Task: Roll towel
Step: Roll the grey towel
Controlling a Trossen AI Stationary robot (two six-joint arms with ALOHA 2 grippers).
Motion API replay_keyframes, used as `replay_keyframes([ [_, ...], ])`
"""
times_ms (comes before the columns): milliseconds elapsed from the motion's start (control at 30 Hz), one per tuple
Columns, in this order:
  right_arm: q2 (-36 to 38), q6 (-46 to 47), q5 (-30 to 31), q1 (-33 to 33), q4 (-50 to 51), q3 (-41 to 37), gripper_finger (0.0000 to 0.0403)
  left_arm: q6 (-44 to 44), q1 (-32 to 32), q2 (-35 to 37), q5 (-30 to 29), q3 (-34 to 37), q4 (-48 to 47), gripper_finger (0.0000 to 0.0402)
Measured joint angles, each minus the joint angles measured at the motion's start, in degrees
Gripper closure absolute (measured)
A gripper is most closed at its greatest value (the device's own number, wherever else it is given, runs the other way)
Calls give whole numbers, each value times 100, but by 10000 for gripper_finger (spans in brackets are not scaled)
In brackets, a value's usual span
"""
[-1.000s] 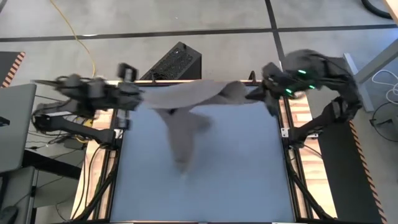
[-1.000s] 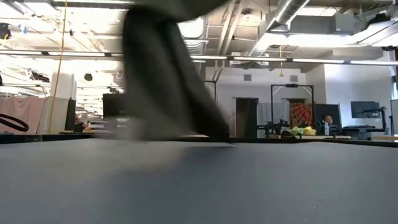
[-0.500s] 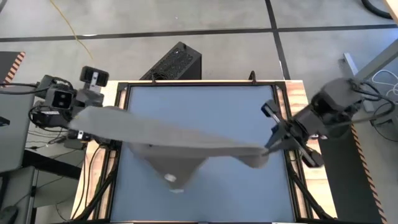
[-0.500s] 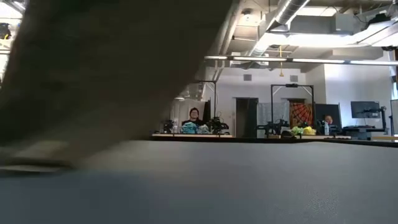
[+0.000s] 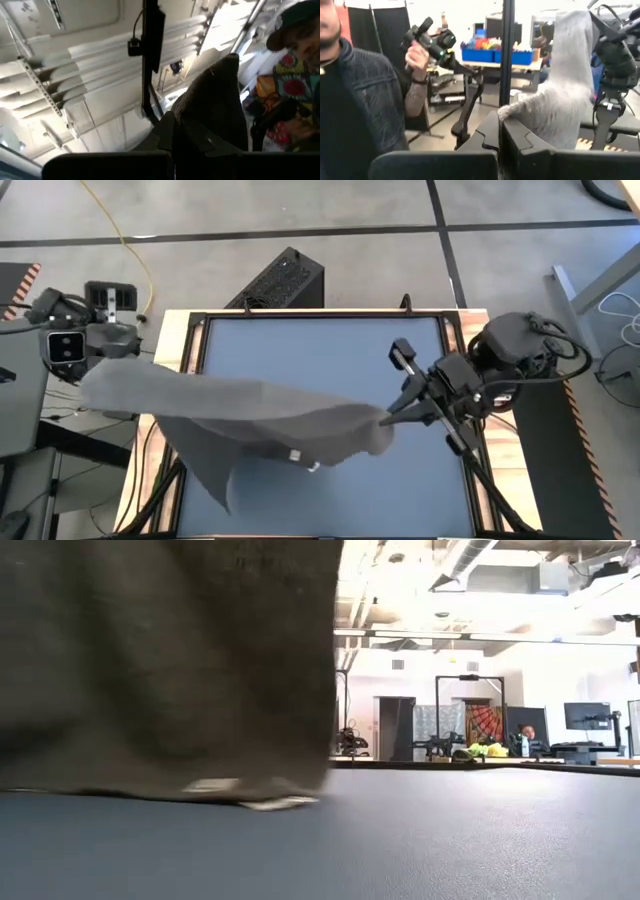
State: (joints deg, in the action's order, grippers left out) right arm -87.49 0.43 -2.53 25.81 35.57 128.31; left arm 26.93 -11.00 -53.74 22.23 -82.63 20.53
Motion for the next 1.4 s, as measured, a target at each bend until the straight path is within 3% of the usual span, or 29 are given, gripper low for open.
replay_keyframes([
  [67, -4, 63, 437, -65, -88, -2, 383, 358, 17, -109, -674, -303, -606, 401],
  [200, 204, 443, 2223, -379, 700, -2, 383, 948, 345, -369, -2274, -774, -1544, 401],
  [300, 324, 989, 2949, -861, 1889, 7, 383, 1106, 958, -562, -2455, -909, -1979, 401],
  [467, 276, 2102, 3364, -1901, 4296, -105, 383, 180, 2511, -988, -2177, -795, -2540, 401],
  [633, 289, 2609, 3340, -2923, 5421, -970, 383, -1010, 3880, -1744, -922, -209, -2894, 401],
  [800, 460, 2621, 3200, -3822, 5132, -2626, 383, -1322, 4555, -2478, -780, 394, -2842, 401],
  [967, 534, 2630, 2837, -4664, 4351, -4488, 383, -1569, 4680, -3234, -596, 714, -2837, 401],
  [1133, 549, 2658, 2465, -5071, 3568, -5797, 383, -1647, 4640, -3687, -594, 711, -2869, 394],
  [1400, 549, 2819, 1943, -5456, 2817, -6745, 382, -1995, 4614, -3240, -192, 711, -3363, 298],
])
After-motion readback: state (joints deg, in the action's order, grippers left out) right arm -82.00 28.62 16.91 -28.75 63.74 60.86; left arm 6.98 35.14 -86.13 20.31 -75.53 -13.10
